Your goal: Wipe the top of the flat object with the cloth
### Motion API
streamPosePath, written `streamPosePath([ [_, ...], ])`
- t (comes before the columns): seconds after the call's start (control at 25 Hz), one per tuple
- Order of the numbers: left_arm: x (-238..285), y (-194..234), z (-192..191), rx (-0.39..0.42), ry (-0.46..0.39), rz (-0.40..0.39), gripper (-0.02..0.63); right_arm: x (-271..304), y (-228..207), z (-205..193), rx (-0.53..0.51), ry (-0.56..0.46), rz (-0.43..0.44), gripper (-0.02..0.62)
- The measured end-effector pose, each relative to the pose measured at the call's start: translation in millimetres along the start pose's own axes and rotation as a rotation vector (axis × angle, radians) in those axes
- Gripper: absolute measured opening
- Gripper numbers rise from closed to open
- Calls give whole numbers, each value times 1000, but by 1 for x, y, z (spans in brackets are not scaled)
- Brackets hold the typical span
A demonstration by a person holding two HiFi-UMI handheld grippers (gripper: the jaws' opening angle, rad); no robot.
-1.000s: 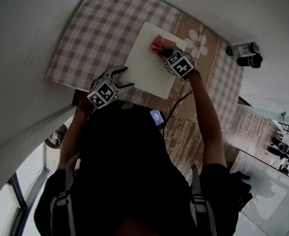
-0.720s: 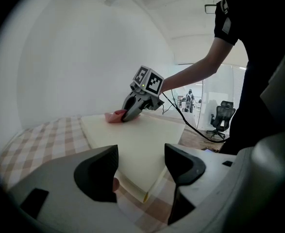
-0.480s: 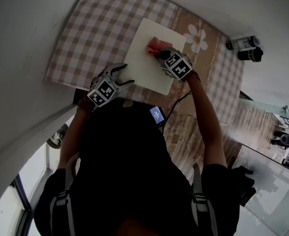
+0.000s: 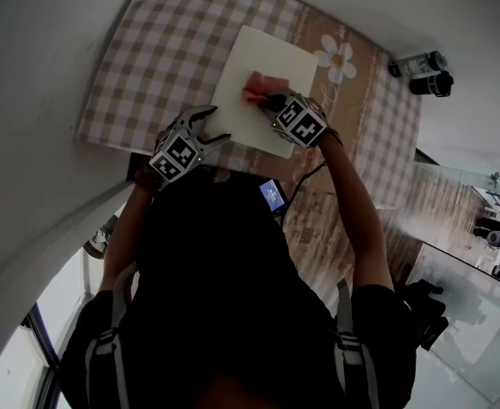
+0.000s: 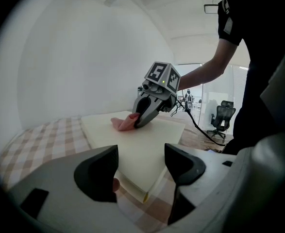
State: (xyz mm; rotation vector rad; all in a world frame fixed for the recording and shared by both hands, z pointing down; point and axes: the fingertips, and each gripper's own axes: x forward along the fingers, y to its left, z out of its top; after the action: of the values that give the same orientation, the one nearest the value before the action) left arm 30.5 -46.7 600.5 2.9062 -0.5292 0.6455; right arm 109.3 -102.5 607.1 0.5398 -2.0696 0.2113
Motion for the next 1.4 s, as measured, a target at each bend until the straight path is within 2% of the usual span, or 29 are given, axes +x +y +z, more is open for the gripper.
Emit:
streamPosePath([
  [0.36,0,-1,1,5,-4,1,313,-5,29,-1,32,-36,39,17],
  [0.6,-1,0,6,17,-5,2,313,-8,50,1,-17,-39,54,17],
  [0.84,-2,-1,7,25,-3,6,313,-11,70,-2,17,-56,89,17],
  [1.0,-1,-2,5,24,-6,6,313,-13,81,-2,66,-97,116,17],
  [1.24,-1,-1,5,23,-7,4,313,-17,103,0,56,-94,159,17],
  [1.4,-2,-2,8,30,-11,2,313,-21,120,2,80,-124,227,17],
])
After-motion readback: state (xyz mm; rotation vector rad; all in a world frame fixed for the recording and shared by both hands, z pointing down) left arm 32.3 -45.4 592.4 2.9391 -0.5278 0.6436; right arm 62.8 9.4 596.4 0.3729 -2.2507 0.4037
